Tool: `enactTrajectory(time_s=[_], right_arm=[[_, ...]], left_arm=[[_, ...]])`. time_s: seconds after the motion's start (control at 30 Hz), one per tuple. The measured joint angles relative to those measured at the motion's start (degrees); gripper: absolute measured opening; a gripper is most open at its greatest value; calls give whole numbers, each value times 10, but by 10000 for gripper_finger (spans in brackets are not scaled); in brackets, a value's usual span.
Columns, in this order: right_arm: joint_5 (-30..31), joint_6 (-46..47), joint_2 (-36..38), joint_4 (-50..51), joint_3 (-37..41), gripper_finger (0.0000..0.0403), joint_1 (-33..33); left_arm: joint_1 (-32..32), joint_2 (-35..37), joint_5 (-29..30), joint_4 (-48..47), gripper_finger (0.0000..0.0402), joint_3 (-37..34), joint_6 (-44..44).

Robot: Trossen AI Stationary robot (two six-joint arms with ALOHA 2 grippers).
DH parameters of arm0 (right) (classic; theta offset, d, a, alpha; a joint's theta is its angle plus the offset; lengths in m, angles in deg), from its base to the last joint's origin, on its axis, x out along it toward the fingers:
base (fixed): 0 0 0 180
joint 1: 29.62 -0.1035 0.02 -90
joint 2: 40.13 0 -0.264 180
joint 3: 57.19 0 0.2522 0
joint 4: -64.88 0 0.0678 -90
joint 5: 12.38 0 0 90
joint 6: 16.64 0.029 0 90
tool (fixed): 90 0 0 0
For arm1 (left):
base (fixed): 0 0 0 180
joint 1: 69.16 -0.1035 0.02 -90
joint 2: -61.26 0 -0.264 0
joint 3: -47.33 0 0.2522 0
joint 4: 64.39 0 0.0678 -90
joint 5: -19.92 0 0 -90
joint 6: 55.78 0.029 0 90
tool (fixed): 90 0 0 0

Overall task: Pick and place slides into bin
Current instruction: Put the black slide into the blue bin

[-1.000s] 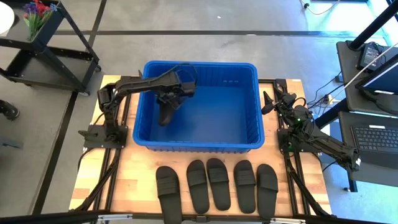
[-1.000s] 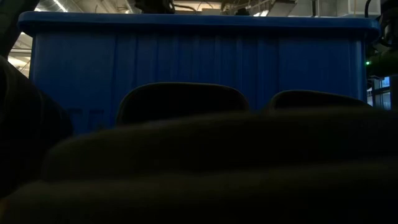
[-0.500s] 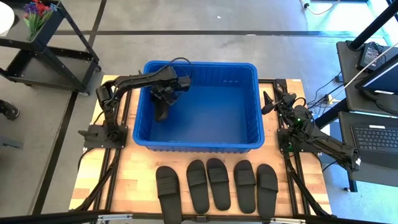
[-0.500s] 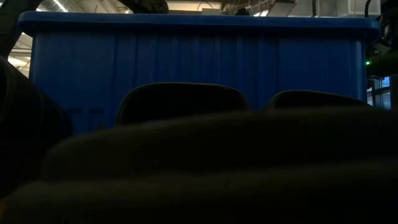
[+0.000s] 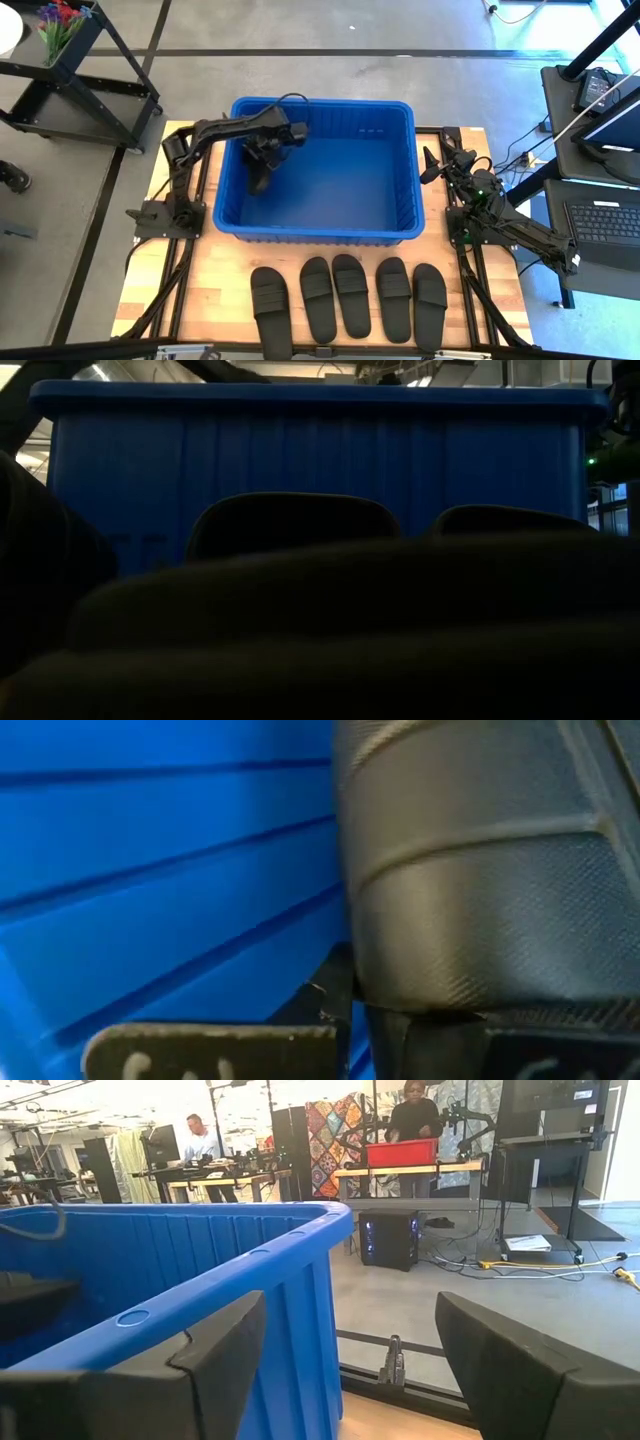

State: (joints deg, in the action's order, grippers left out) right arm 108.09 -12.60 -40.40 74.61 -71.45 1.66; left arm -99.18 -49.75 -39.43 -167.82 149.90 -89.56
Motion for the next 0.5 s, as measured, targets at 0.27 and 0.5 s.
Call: enactTrajectory(time_s=[0.27,0.5], right_arm=[[0,0,0,0,0,294,0],[0,0,0,0,0,294,0]], left_arm=[[4,-58,-3,-3,37,0,45],[17,-62,-1,5,47,0,61]])
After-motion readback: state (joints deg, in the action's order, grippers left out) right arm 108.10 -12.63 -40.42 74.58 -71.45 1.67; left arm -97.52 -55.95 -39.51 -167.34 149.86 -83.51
